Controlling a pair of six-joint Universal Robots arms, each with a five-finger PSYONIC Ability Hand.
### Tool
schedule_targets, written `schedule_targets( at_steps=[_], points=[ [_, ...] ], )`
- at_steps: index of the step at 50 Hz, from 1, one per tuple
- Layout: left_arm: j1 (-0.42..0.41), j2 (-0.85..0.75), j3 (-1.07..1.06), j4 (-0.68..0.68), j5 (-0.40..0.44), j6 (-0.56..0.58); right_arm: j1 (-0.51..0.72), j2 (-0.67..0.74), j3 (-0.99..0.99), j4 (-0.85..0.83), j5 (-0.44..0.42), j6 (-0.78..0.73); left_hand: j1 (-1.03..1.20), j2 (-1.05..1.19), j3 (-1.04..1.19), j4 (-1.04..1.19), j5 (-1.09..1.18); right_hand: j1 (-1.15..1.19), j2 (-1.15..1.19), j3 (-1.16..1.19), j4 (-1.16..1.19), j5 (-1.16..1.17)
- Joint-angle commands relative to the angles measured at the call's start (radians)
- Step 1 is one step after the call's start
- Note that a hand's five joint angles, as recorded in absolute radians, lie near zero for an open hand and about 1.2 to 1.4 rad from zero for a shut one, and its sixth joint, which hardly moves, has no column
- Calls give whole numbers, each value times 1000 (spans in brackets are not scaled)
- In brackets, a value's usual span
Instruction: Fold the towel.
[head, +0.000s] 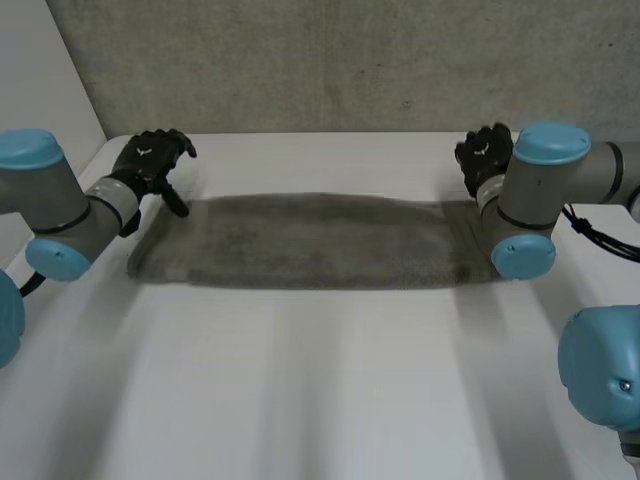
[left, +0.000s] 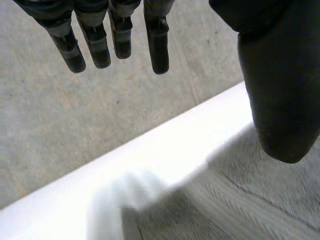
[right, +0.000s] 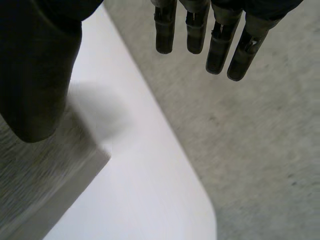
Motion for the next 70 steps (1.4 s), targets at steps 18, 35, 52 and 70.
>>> schedule_targets(
  at_steps=[18, 35, 52, 70],
  points=[
    [13, 510, -492, -7, 3, 2, -14, -584, 582, 278, -166, 139, -77, -71, -75, -79, -56, -16, -28, -23, -26, 9],
    [-2, 552, -733, 62, 2, -7, -150, -552, 1028, -202, -199, 127, -77, -71, -75, -79, -56, 81, 69, 74, 71, 106],
    [-8, 538, -740, 65, 2, -12, -193, -423, 993, -293, -225, 129, -77, -71, -75, -79, -56, 301, 290, 294, 291, 327],
    [-10, 519, -742, 65, 2, -12, -232, -434, 1010, -350, -263, 139, -77, -71, -75, -79, -56, 1116, 1105, 1109, 1106, 1142]
  ],
)
